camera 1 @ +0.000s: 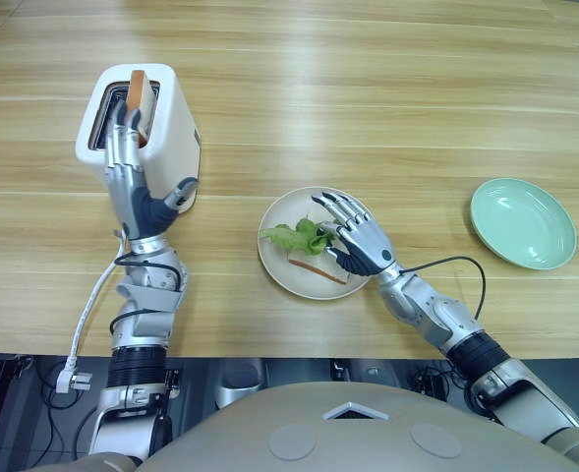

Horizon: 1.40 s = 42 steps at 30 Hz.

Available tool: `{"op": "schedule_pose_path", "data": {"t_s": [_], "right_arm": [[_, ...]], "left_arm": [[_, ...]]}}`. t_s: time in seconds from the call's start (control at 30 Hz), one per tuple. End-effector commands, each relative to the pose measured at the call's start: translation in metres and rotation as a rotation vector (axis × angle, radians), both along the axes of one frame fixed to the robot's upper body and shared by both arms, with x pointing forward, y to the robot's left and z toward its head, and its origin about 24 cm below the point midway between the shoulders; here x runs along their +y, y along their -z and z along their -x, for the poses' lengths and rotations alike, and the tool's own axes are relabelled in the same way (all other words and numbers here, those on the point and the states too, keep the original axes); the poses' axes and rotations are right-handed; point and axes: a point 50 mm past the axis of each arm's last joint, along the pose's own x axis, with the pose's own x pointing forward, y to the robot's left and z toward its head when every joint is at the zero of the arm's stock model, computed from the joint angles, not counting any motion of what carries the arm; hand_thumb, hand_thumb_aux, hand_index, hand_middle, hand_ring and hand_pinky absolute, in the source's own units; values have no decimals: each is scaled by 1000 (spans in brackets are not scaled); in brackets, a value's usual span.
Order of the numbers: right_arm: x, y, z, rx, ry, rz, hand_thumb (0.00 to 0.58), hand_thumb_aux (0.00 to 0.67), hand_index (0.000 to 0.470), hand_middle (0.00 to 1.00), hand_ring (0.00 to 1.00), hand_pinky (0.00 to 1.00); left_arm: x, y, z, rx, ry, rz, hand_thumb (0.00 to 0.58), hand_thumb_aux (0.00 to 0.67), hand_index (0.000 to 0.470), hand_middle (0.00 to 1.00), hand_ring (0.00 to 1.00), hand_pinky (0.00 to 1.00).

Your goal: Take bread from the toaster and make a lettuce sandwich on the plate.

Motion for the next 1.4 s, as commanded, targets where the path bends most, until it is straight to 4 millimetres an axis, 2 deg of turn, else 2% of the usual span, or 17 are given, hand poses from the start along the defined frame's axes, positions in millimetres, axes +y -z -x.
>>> {"op": "schedule_pose_path", "data": {"t_s": [0.03,0.27,0.3,0.33,0.37,0.67,0.9,1.1,1.33,1.37,1.4], "right_arm": [[-16,-2,-3,-20,63,47,580,670,460,0,0,0],[-18,-4,-5,-31,67,65,580,670,460,0,0,0],[-18,-3,-4,-24,62,68,578,631,433,0,0,0],[-18,-2,-3,-17,60,73,552,523,359,0,0,0],[-19,0,-1,-8,60,81,0,0,0,0,0,0],[-27,10,5,61,61,151,0,0,0,0,0,0],[-42,9,6,63,107,179,0,0,0,0,0,0],[-57,3,7,43,159,178,0,0,0,0,0,0],[-57,-3,8,20,168,134,0,0,0,0,0,0],[-56,-3,9,19,166,131,0,0,0,0,0,0],[-56,-3,9,19,166,128,0,0,0,0,0,0]], "left_arm": [[23,-12,2,-30,-120,-39,0,0,0,0,0,0],[38,-15,3,-14,-196,-72,0,0,0,0,0,0],[40,-14,2,0,-203,-75,0,0,0,0,0,0],[41,-14,1,14,-208,-77,0,0,0,0,0,0],[43,-13,-2,37,-214,-80,0,0,0,0,0,0],[53,-5,-24,252,-230,-175,0,0,0,0,0,0],[57,-1,-41,375,-233,-333,0,0,0,0,0,0],[60,-4,-54,436,-241,-386,0,0,0,0,0,0],[74,-4,-63,515,-301,-426,0,0,0,0,0,0],[76,-4,-63,516,-307,-423,75,45,31,0,0,0],[77,-5,-63,514,-311,-418,75,45,31,0,0,0]]}}
